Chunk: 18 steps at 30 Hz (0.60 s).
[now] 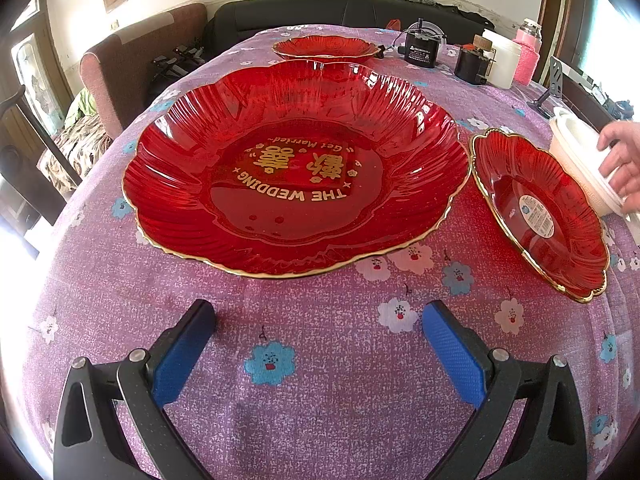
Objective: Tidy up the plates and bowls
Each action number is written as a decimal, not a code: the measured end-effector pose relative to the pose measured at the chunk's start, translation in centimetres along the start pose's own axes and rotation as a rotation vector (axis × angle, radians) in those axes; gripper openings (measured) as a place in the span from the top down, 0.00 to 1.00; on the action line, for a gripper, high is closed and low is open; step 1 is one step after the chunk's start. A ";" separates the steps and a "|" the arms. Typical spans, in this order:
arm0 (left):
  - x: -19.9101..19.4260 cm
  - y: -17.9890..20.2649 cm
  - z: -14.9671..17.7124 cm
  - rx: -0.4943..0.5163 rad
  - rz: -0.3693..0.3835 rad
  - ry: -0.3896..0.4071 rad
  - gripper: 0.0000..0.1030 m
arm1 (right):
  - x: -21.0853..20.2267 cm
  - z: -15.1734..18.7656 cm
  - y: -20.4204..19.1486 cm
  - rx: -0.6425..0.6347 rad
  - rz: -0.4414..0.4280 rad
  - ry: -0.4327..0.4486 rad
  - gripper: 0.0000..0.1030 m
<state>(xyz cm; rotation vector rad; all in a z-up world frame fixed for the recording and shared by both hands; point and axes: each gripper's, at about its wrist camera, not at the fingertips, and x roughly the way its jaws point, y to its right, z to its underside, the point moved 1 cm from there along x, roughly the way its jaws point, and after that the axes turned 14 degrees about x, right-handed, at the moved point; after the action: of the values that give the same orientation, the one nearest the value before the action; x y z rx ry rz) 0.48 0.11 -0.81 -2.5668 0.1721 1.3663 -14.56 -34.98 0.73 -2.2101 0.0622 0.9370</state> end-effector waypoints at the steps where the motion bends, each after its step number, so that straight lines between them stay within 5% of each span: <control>1: 0.0 0.0 0.0 0.000 0.000 0.000 0.00 | -0.1 -0.1 0.2 0.009 -0.005 0.005 0.01; 18: 0.0 0.0 0.0 0.000 0.000 0.000 0.00 | -0.2 -0.1 0.6 0.027 -0.040 0.012 0.01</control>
<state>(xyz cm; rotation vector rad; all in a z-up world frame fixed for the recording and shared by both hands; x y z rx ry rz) 0.48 0.10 -0.81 -2.5666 0.1723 1.3666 -14.79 -35.53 0.58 -2.1845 0.0358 0.8967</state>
